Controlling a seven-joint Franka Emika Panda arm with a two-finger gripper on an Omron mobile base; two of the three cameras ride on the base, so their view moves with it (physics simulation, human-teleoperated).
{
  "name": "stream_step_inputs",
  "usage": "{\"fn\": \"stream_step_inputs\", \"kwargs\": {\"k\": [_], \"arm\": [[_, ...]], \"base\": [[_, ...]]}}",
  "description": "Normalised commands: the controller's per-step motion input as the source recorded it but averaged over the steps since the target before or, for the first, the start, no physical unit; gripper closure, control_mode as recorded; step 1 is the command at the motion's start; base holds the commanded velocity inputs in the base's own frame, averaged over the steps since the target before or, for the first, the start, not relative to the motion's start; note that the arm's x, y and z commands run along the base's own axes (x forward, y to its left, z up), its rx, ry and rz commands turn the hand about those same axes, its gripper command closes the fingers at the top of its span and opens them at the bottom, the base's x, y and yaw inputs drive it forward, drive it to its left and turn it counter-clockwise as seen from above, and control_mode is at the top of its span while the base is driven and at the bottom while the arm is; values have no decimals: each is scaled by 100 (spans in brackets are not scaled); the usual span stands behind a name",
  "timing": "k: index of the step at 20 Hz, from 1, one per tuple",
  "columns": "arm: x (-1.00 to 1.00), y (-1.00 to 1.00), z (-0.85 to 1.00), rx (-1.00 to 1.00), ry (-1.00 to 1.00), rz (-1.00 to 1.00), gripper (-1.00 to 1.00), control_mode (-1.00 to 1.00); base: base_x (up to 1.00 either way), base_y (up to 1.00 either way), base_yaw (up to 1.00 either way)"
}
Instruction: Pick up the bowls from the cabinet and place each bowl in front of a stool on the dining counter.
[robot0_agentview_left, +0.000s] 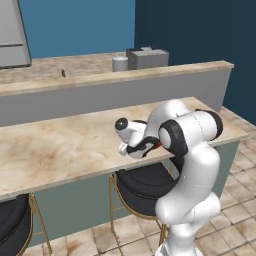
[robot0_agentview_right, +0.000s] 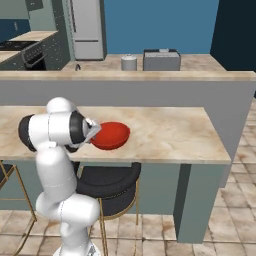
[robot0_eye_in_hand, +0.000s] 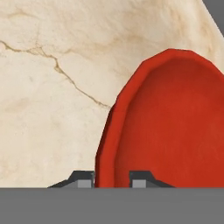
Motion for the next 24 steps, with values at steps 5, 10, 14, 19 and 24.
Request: {"fn": "stream_step_inputs", "kwargs": {"k": [5, 10, 14, 19, 24], "arm": [[16, 25, -8, 0, 0, 0, 100, -100], [8, 21, -3, 0, 0, 0, 100, -100], [4, 11, 0, 0, 0, 0, -100, -100], [0, 4, 0, 0, 0, 0, -100, -100], [0, 0, 0, 0, 0, 0, -100, -100]], "base": [[0, 0, 0], [0, 0, 0], [0, 0, 0], [0, 0, 0], [0, 0, 0]]}}
